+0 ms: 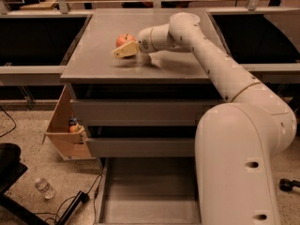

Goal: Pick apple from bottom drawer and place on counter

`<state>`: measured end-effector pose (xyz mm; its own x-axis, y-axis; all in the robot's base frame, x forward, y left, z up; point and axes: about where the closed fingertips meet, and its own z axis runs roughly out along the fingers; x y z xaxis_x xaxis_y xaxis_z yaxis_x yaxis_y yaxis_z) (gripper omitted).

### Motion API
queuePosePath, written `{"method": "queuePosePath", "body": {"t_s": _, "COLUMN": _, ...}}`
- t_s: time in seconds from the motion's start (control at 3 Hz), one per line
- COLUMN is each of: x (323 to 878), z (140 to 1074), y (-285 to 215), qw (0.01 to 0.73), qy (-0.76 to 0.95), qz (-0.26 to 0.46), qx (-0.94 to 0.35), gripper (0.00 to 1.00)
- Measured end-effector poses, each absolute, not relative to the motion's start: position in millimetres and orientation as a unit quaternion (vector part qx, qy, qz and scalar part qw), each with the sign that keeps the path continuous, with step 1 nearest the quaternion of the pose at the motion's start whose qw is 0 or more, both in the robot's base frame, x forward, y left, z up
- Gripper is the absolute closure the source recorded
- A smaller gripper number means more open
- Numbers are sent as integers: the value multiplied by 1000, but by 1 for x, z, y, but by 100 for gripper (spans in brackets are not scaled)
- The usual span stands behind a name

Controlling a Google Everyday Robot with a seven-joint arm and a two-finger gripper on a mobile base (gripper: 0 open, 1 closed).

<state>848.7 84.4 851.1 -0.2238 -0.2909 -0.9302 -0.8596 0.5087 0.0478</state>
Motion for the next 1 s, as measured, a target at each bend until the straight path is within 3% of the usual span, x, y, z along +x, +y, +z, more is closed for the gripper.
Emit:
{"method": "queuePosePath", "body": {"t_s": 0.67, "x": 824, "z": 911, "y": 76, "qw": 480, "qy": 725, "qz": 304, "qx": -389, "gripper": 0}}
{"method": "queuePosePath", "body": {"t_s": 1.0, "x": 791, "z": 977, "y": 42, "qw": 508, "qy": 728, "qz": 271, "qx": -371, "gripper": 0}}
